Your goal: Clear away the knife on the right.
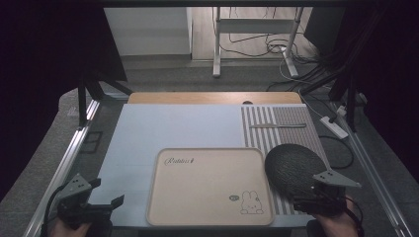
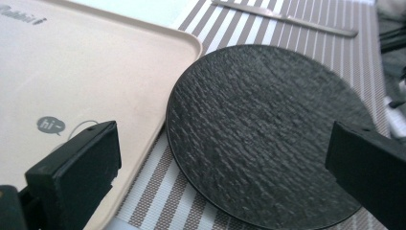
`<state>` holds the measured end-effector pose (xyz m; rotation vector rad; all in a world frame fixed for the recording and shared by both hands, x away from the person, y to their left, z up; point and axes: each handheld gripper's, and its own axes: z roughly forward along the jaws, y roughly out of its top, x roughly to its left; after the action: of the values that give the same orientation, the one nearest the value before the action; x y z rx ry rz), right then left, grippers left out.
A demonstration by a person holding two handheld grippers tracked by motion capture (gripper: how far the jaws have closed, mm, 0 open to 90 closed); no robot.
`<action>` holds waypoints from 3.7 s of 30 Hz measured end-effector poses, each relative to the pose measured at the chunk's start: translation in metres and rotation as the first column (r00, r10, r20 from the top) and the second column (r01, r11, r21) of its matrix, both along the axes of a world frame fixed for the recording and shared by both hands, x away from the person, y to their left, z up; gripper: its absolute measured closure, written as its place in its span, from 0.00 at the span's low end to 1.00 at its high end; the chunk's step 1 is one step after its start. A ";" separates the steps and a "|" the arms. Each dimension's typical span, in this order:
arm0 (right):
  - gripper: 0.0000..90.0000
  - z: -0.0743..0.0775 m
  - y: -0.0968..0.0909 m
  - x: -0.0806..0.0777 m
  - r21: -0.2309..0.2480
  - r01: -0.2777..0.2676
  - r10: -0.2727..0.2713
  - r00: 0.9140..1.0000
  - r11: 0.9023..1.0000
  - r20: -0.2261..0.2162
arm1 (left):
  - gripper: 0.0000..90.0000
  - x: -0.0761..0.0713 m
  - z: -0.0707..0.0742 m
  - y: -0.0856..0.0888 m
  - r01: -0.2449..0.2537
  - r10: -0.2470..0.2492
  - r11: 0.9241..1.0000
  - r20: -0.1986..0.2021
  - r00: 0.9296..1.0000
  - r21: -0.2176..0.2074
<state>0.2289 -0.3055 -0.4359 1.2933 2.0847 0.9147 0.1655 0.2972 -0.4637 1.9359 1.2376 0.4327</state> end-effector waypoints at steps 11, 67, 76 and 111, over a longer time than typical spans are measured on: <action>0.00 -0.001 -0.002 0.005 0.037 -0.016 0.018 0.998 0.999 -0.052 | 0.03 0.000 0.000 0.002 0.003 -0.003 1.000 -0.004 1.000 -0.019; 0.00 -0.007 0.005 0.054 0.039 -0.155 0.159 0.981 0.987 -0.111 | 0.03 0.001 -0.001 0.006 -0.017 0.016 0.999 -0.019 1.000 -0.047; 0.00 -0.008 0.010 0.065 0.028 -0.163 0.165 0.980 0.986 -0.110 | 0.03 0.001 -0.001 0.006 -0.019 0.018 0.998 -0.022 1.000 -0.055; 0.00 -0.020 0.018 0.127 0.000 -0.119 0.118 0.985 0.993 -0.129 | 0.03 0.002 -0.002 0.008 -0.025 0.023 0.998 -0.026 0.999 -0.062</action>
<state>0.3557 -0.2876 -0.4564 1.2658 2.2838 0.8930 0.1671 0.3049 -0.4654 1.8808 1.2771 0.3786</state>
